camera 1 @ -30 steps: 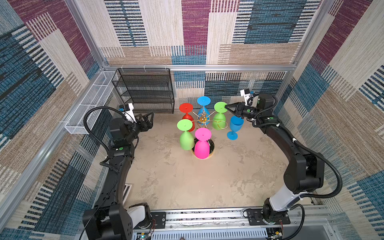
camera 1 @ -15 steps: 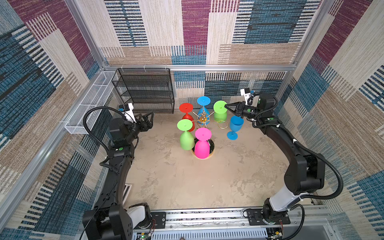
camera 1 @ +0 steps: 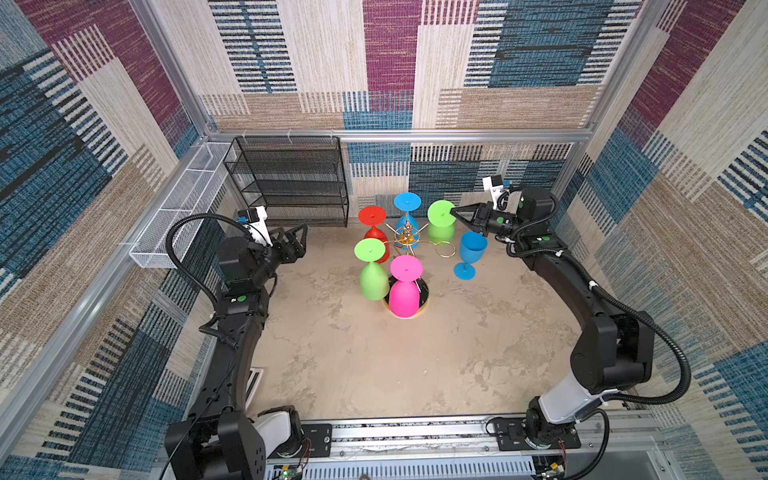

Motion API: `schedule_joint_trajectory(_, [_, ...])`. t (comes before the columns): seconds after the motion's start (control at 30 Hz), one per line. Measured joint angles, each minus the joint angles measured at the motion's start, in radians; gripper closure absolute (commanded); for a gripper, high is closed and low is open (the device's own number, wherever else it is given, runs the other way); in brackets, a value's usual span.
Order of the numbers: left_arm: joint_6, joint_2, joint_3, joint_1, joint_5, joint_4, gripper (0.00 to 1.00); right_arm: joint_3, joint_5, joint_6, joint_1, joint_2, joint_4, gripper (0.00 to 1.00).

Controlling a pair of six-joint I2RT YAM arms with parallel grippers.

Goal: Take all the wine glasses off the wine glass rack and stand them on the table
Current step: 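Reach the right gripper to the green glass stem and close on it, then lift the green glass off the rack with the right gripper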

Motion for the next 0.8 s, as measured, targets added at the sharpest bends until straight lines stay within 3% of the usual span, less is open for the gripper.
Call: schedule_joint_trajectory(0.8, [-0.003, -0.007, -0.005, 0.0, 0.014, 0.005, 0.18, -0.032, 0.001, -0.005, 0.05, -0.039, -0.01, 1.0])
